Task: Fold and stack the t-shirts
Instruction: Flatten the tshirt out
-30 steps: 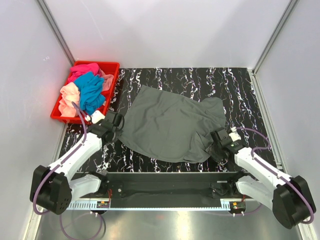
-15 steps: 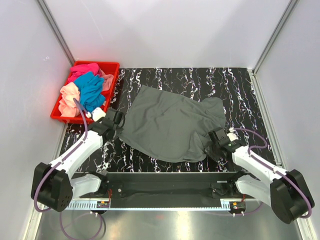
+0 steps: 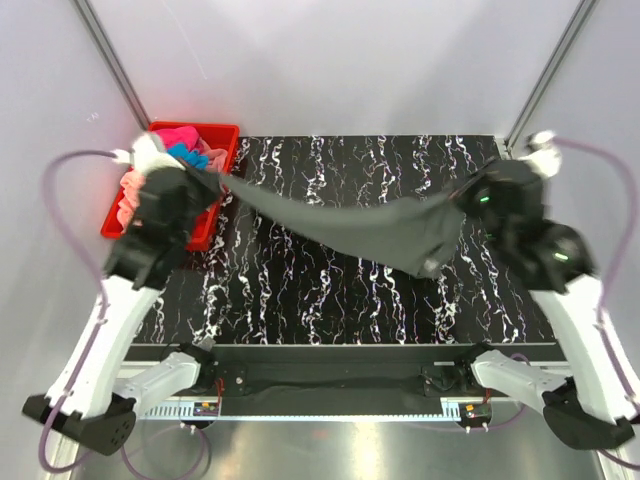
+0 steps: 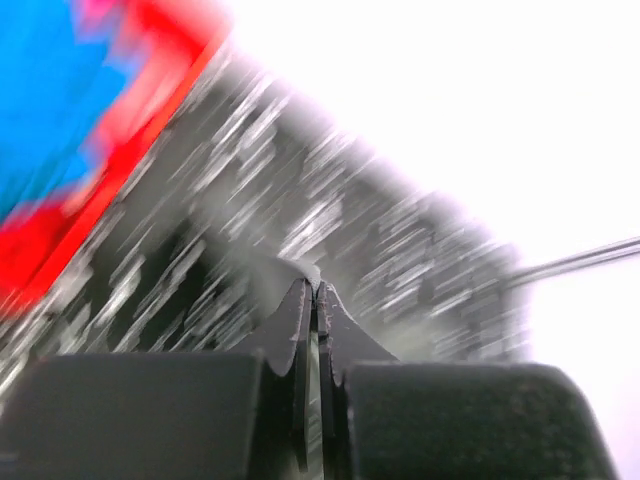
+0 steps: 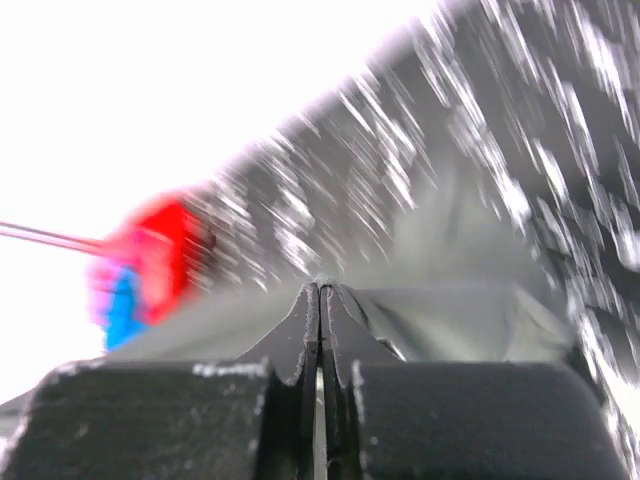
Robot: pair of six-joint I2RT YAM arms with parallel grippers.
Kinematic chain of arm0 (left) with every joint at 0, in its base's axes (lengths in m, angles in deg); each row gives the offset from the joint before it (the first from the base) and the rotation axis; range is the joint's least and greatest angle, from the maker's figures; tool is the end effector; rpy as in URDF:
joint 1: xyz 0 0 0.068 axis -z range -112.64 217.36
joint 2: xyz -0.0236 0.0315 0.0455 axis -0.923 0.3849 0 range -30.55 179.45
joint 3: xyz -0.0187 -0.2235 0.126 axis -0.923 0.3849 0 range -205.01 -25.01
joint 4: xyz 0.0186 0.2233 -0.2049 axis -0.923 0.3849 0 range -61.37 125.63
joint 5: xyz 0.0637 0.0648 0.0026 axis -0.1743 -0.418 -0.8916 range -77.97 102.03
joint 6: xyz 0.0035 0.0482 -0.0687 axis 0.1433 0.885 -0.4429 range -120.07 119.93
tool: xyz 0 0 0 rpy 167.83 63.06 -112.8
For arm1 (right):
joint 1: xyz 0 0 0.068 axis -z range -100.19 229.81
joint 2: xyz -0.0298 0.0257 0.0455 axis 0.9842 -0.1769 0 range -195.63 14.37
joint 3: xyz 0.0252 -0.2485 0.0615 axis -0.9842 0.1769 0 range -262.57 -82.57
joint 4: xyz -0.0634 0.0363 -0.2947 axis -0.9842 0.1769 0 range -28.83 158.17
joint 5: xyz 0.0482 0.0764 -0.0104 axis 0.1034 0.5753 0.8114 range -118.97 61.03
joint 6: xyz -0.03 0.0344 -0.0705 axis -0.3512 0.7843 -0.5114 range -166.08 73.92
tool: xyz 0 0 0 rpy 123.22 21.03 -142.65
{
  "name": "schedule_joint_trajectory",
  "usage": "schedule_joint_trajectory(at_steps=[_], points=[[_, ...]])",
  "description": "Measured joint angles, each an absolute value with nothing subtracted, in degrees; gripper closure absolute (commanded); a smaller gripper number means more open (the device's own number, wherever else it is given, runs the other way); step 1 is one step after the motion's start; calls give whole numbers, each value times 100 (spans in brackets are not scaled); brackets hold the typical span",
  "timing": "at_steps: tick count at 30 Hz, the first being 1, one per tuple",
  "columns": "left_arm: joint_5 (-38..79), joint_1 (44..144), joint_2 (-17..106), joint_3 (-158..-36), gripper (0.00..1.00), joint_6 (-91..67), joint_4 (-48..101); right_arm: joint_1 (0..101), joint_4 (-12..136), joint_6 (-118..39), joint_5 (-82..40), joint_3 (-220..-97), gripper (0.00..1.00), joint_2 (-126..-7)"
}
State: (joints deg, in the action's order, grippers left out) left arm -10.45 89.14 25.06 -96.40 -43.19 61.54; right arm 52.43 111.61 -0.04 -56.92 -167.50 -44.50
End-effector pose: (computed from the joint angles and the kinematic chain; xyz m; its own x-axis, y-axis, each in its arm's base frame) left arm 0.2687 -0.0770 0.4127 -0.2020 -0.5994 -0.7746 -0.1843 0.8000 -0.5710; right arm 0.2399 0.0854 0.4493 -0.2741 0.5742 -0.7715 0.2449 0.8174 0.5214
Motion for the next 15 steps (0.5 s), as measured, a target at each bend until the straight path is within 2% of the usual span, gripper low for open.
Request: schedule_joint_trajectory(at_steps=[3, 8, 15], points=[[-761, 8925, 2312, -10558, 100, -4159, 5616, 5243, 11032, -740, -5683, -18020, 100, -4400], [-330, 8997, 1691, -11107, 100, -4163, 5601, 5243, 11176, -1256, -5254, -18535, 100, -3819], [614, 8997, 1503, -11872, 100, -4434, 5734, 5243, 11615, -1241, -4712, -19591, 100, -3174]])
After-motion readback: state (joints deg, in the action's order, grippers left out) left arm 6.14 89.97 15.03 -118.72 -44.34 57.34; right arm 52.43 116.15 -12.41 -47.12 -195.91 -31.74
